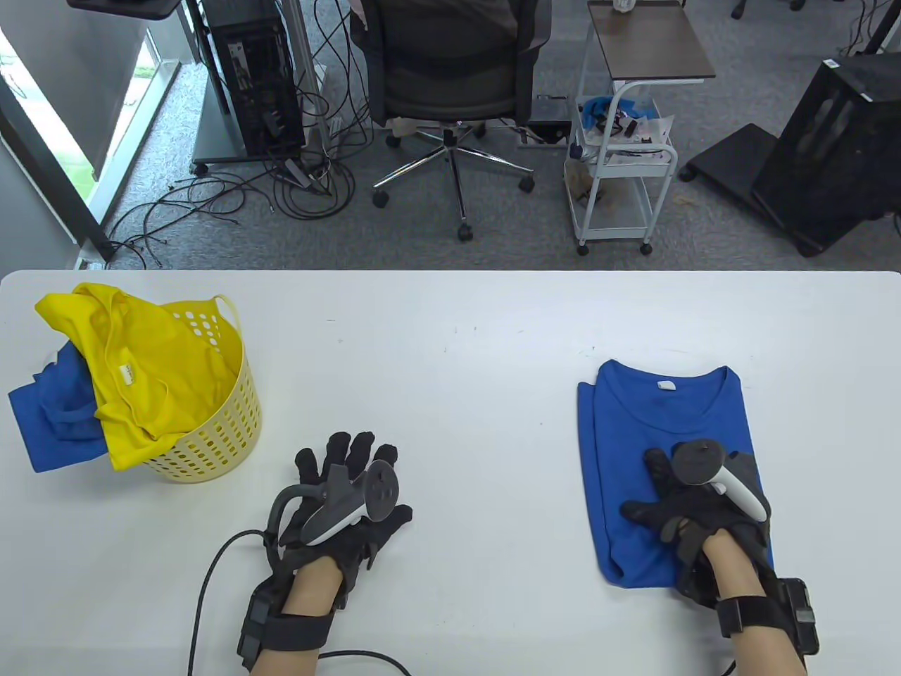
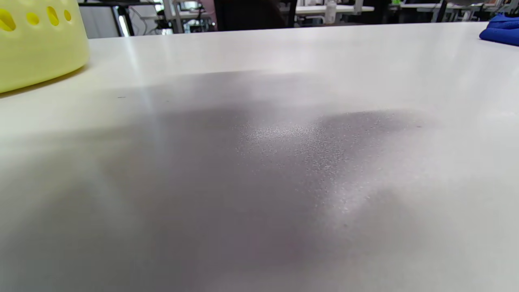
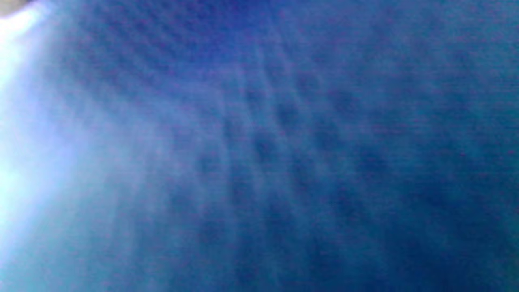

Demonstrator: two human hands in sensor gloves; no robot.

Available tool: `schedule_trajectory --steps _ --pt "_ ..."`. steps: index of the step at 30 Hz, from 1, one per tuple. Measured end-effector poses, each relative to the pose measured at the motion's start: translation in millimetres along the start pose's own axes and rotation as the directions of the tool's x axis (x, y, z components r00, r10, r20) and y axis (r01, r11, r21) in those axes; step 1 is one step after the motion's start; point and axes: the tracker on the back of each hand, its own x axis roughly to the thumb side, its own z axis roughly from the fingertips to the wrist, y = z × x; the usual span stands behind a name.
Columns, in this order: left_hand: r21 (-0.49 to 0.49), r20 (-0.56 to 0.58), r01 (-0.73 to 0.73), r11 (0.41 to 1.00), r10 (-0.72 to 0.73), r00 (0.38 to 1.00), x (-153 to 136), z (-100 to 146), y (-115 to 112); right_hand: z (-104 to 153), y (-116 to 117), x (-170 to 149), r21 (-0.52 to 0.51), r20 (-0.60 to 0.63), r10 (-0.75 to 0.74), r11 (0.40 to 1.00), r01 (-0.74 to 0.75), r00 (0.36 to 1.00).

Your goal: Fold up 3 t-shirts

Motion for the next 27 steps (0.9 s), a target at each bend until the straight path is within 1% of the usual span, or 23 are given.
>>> schedule_trajectory --steps 8,21,25,27 --pt "0.01 -0.006 -0.025 1.0 0.026 1.0 -4 2 1 -6 -4 -7 0.013 0.02 -0.019 1.0 0.019 1.0" --pt "0.001 -0.019 -0.029 1.0 0.029 0.999 -6 4 1 -9 -9 -16 -0.002 0.029 -0.033 0.999 0.033 0.999" --pt "-0.005 -0.018 -0.025 1.0 0.025 1.0 -6 4 0 -8 -9 -14 -0.028 0.035 -0.014 0.999 0.015 0.999" --pt "-0.009 -0.015 -0.028 1.0 0.028 1.0 -5 4 0 -3 -10 -10 -0.085 0.045 0.037 0.996 -0.033 0.998"
